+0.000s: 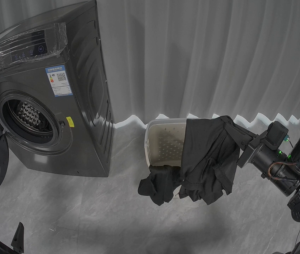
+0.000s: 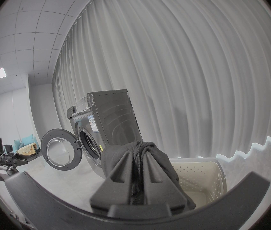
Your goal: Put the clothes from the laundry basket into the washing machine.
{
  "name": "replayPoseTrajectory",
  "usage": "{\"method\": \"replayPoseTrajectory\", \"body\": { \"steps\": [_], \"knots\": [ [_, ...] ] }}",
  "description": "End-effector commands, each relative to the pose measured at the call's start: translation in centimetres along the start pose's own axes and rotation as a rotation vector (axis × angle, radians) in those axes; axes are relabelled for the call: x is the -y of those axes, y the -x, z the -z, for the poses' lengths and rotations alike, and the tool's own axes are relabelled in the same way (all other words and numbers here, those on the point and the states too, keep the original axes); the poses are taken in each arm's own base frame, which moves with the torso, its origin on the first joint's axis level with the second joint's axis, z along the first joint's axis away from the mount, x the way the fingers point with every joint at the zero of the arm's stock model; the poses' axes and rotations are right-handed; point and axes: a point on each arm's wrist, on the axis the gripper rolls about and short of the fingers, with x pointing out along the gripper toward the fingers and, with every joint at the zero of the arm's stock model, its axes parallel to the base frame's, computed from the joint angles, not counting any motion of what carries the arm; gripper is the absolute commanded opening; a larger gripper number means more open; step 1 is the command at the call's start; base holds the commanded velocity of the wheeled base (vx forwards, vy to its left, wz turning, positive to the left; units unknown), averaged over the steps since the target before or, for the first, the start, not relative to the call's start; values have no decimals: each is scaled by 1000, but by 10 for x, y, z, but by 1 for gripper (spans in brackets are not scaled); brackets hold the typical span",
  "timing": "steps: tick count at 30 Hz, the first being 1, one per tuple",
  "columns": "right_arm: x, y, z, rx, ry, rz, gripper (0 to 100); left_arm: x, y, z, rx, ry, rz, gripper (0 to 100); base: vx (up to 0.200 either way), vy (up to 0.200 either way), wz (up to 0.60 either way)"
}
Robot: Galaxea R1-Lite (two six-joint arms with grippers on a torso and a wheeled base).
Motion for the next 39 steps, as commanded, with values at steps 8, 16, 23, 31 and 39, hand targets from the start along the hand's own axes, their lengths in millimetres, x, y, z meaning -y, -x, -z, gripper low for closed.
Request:
{"method": "replayPoseTrajectory", "body": {
  "steps": [8,16,23,31,39],
  "knots": [
    [-1,2,1,-4,-1,-5,0,0,0,5,-1,-1,-3,100,-100,0,0],
    [-1,2,1,-8,-1,-6,0,0,0,5,-1,2,-2,100,0,0,0],
    [-1,2,1,-8,-1,-6,0,0,0,5,-2,2,-2,100,0,200,0],
    [-1,2,1,-8,-3,-8,0,0,0,5,-1,3,-2,100,0,200,0],
    [-5,2,2,-11,-7,-20,0,0,0,5,-2,3,-2,100,0,200,0]
  ]
}}
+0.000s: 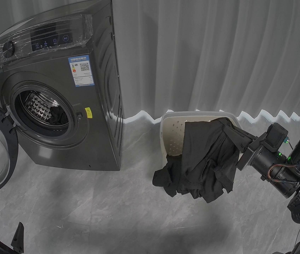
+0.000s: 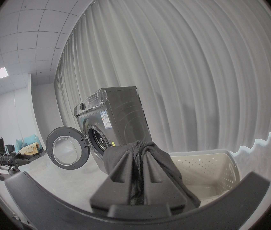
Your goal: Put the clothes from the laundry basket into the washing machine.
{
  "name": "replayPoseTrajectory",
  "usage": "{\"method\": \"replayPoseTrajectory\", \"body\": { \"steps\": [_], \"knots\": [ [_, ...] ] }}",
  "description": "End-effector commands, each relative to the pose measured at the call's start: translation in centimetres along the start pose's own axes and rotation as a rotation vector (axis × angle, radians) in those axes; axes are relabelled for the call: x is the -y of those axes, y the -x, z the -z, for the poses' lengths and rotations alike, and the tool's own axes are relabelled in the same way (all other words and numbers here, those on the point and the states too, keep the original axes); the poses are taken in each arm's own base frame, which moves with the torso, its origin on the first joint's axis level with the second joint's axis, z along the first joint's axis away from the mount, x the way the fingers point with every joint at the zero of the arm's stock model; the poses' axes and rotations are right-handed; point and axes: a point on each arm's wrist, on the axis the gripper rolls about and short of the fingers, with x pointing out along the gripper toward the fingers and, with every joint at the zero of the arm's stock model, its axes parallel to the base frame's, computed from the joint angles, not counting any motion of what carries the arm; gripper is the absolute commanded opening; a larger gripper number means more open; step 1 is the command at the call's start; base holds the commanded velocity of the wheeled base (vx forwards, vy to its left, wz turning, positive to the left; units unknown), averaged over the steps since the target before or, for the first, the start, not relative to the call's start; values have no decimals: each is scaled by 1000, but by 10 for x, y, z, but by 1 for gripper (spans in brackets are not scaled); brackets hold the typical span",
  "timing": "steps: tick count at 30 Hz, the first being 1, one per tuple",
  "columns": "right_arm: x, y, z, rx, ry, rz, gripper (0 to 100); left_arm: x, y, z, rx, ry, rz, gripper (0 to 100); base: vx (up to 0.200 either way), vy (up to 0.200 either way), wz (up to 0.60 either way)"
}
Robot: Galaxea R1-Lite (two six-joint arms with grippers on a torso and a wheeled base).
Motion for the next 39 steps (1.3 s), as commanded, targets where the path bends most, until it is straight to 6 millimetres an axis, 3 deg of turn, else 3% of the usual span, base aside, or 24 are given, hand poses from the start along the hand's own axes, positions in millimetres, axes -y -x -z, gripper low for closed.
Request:
{"method": "replayPoseTrajectory", "body": {
  "steps": [1,10,28,39],
  "knots": [
    [-2,0,1,-3,-3,-8,0,0,0,5,-2,0,-1,100,0,200,0],
    [-3,0,1,-4,-3,-9,0,0,0,5,0,-1,-1,100,0,200,0],
    [-4,0,2,-7,-4,-17,0,0,0,5,0,-3,-1,100,0,0,0],
    [-6,0,2,-9,-7,-22,0,0,0,5,-2,-1,-1,100,0,200,0]
  ]
}}
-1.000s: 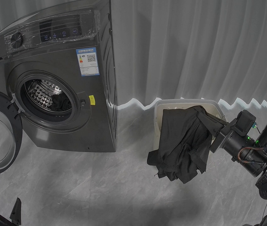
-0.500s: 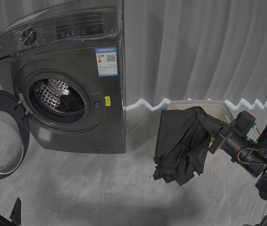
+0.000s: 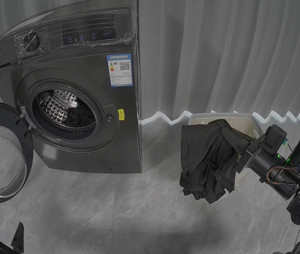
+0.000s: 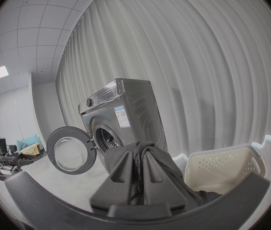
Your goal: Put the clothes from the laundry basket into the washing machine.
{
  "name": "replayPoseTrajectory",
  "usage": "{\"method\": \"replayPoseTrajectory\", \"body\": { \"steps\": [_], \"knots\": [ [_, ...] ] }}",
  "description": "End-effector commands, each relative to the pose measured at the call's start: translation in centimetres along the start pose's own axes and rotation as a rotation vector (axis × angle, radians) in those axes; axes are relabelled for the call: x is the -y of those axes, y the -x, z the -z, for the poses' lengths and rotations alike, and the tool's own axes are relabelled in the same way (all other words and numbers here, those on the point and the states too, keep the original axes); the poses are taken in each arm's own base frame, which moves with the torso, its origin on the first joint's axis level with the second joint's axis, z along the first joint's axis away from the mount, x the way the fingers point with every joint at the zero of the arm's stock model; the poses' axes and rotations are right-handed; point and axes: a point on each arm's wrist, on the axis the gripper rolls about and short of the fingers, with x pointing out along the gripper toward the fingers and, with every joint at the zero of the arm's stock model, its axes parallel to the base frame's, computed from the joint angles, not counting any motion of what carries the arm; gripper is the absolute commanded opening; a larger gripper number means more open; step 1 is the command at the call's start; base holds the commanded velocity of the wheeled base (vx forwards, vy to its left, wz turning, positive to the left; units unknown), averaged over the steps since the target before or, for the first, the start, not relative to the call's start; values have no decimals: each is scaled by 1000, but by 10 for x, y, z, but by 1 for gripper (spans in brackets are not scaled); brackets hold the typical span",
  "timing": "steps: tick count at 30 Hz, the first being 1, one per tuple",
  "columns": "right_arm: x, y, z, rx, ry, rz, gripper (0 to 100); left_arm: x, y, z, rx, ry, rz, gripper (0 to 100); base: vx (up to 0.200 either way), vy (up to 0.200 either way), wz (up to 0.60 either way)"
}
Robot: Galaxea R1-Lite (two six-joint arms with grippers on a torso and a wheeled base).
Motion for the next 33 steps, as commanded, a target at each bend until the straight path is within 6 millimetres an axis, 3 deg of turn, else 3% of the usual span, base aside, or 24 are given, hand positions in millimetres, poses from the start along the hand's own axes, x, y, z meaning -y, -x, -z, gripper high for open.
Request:
{"method": "replayPoseTrajectory", "body": {
  "steps": [1,4,13,22,33],
  "knots": [
    [0,0,1,-2,-1,-1,0,0,0,5,0,1,0,100,0,200,0],
    [-1,0,1,-2,-1,-4,0,0,0,5,0,-2,0,100,0,200,0],
    [-3,0,1,-5,-4,-13,0,0,0,5,0,0,0,100,0,0,0],
    [-4,0,2,-7,-7,-17,0,0,0,5,0,0,1,100,-200,0,0],
    [-5,0,2,-9,-9,-17,0,0,0,5,0,-2,1,100,0,0,0]
  ]
}}
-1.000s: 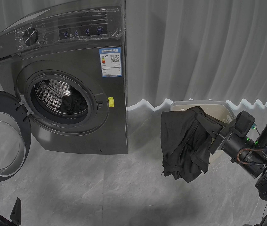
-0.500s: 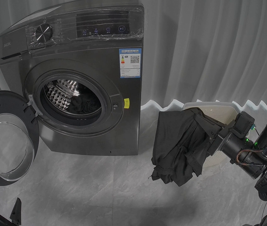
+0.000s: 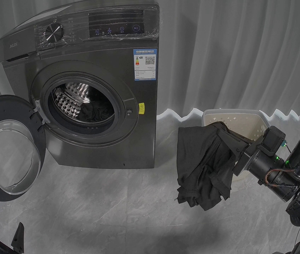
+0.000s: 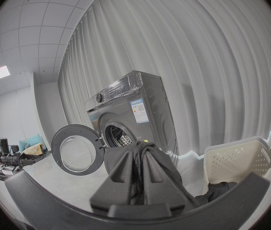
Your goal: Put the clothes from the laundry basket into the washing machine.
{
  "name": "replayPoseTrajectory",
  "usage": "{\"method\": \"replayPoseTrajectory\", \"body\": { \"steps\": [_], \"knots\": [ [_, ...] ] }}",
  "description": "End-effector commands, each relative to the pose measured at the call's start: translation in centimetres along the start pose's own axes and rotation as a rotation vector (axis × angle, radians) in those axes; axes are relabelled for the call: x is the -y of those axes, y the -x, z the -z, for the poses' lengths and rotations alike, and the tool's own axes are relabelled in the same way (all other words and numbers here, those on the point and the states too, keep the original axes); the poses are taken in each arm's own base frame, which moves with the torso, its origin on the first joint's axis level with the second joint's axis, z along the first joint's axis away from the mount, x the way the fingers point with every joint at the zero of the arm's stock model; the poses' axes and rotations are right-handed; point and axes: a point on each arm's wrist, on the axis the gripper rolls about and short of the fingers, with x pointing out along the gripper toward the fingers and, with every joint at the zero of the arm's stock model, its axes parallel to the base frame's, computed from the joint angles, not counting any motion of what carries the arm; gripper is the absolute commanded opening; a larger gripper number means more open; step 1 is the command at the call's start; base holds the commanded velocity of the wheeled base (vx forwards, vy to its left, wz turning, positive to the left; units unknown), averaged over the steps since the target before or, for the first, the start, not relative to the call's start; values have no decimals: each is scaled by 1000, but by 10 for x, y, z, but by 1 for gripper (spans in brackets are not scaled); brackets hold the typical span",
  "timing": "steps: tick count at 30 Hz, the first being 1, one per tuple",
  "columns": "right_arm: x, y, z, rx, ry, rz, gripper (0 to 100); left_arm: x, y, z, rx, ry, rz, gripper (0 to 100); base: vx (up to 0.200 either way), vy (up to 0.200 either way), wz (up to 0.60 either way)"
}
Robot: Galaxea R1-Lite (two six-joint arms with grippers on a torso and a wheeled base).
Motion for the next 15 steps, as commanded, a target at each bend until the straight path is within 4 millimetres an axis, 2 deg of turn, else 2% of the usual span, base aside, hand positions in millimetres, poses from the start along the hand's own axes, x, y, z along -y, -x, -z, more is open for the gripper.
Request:
{"method": "replayPoseTrajectory", "body": {
  "steps": [1,15],
  "knots": [
    [0,0,1,-1,0,1,0,0,0,5,-1,1,-1,100,0,0,0],
    [0,-1,1,-1,2,3,0,0,0,5,-4,1,7,100,0,200,0]
  ]
}}
